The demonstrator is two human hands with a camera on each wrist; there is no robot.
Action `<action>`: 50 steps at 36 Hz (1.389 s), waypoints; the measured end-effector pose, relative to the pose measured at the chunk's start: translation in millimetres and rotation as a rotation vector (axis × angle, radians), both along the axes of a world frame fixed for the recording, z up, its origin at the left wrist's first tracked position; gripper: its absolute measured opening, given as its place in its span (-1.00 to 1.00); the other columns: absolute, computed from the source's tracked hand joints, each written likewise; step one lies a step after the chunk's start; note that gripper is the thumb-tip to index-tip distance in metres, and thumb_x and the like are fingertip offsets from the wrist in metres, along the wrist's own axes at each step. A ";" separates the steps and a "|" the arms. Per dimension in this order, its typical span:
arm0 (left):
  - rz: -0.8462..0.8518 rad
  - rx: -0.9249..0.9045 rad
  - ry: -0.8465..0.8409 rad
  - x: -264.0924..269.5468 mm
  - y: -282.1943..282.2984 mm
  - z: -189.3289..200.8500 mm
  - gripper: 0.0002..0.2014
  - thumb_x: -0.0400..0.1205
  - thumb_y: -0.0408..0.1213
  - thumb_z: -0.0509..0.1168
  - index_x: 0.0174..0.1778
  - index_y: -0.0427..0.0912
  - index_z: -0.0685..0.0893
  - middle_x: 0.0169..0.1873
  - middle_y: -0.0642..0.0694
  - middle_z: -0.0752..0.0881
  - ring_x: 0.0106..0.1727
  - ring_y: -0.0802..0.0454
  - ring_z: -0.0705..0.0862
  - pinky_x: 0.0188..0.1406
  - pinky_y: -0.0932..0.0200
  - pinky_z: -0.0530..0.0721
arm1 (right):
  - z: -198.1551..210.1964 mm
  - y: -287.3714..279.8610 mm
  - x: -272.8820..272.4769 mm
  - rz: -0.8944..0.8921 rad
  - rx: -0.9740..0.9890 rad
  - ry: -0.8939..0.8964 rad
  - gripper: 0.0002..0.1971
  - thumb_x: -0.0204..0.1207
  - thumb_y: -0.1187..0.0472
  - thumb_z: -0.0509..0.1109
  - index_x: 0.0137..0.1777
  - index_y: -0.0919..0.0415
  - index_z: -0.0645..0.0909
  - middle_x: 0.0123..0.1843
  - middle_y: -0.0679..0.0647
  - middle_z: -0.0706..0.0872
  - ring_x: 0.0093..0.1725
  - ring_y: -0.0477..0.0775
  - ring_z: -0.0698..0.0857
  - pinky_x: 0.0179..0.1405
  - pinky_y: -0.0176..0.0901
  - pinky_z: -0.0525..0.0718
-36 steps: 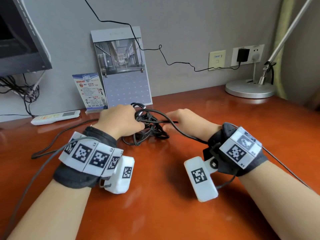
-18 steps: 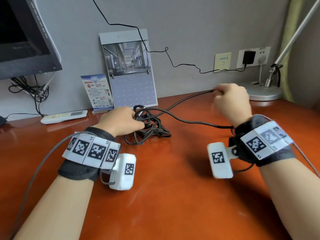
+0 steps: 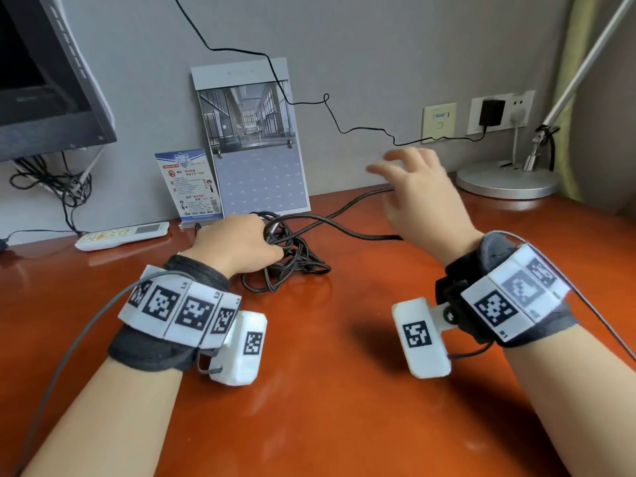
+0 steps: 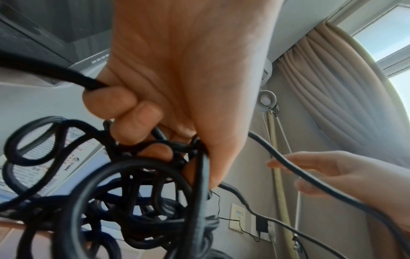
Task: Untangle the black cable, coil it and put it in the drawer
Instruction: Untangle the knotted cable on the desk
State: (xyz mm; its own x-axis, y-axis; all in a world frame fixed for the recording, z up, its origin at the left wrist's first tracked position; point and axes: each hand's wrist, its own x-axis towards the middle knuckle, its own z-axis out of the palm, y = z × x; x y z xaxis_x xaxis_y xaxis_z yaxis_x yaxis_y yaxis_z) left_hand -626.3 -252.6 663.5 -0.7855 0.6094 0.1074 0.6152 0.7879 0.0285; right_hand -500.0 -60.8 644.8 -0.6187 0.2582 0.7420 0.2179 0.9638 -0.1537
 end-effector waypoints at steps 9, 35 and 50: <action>-0.069 -0.043 0.111 16.0 11.3 -2.1 -0.74 0.58 0.03 0.24 -0.22 -0.10 0.59 -0.40 0.02 0.56 -0.38 0.10 0.49 -0.38 0.16 0.37 | -14.9 -23.5 -14.3 0.330 -0.133 -0.311 -0.65 0.57 0.32 0.33 0.32 0.05 0.65 0.34 0.04 0.64 0.42 0.11 0.43 0.40 0.00 0.40; 0.000 0.086 -0.037 4.0 -0.4 3.4 -0.66 0.49 0.08 0.31 -0.38 -0.13 0.61 -0.40 -0.01 0.65 -0.26 -0.01 0.61 -0.31 0.19 0.41 | -2.3 21.4 8.1 -0.267 -0.269 0.011 -0.78 0.51 0.31 0.28 0.01 0.21 0.76 -0.04 0.29 0.77 0.01 0.38 0.66 0.10 0.06 0.53; 0.044 0.049 0.041 -11.8 -10.9 6.1 -0.69 0.48 0.03 0.33 -0.37 -0.16 0.61 -0.39 -0.07 0.68 -0.24 -0.06 0.65 -0.27 0.19 0.47 | -3.4 13.0 1.0 -0.096 -0.213 -0.056 -0.67 0.51 0.35 0.24 0.17 0.14 0.72 0.19 0.13 0.72 0.21 0.31 0.51 0.18 0.12 0.54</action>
